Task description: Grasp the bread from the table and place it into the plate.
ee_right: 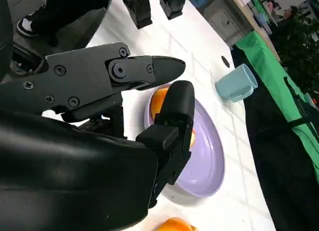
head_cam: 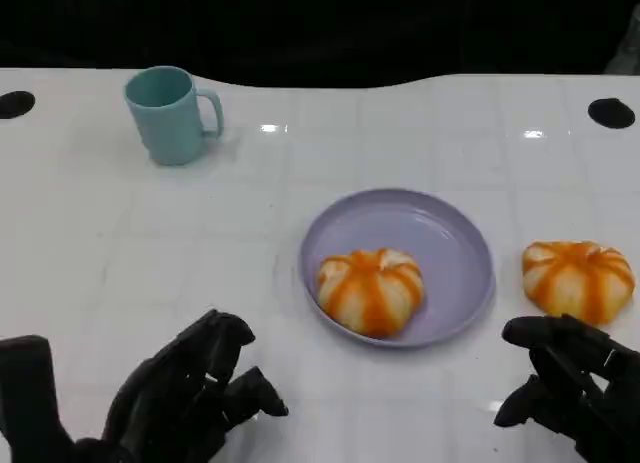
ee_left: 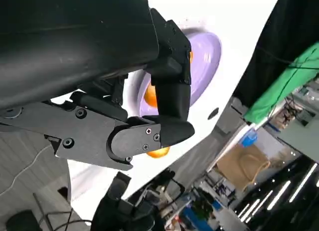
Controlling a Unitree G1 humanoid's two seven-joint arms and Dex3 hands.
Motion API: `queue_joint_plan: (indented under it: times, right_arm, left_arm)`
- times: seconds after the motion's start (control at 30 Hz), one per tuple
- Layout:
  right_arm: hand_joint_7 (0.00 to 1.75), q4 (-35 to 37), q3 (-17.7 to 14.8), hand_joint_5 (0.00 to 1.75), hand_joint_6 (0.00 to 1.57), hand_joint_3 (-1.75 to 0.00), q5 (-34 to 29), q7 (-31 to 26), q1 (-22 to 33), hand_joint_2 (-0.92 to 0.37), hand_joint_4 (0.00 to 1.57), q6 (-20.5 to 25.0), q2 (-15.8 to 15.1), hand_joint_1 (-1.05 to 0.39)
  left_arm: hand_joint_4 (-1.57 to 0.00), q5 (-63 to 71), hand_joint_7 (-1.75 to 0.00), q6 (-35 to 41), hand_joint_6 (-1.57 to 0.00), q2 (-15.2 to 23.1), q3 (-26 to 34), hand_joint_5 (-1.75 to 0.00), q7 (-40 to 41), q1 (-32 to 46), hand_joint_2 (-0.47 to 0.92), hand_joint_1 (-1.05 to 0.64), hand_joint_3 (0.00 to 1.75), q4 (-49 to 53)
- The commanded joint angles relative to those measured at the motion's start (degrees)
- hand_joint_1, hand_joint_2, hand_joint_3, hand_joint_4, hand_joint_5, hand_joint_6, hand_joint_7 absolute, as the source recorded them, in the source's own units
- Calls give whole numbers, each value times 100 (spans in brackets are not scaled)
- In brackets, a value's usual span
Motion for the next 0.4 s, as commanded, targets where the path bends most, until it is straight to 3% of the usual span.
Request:
queue_joint_plan:
  times: [0.03,0.4]
  right_arm:
    - [101,0,-60,146,60,-26,3,33,13,-92,61,-111,-65,-47]
    - [102,30,-51,144,59,-24,-27,2,0,-92,63,-108,-74,-47]
  left_arm:
    - [-63,47,-175,-150,-37,87,42,-175,-31,-85,92,-50,52,47]
    - [-63,32,-175,-276,-39,155,54,-175,-150,-176,92,-50,49,204]
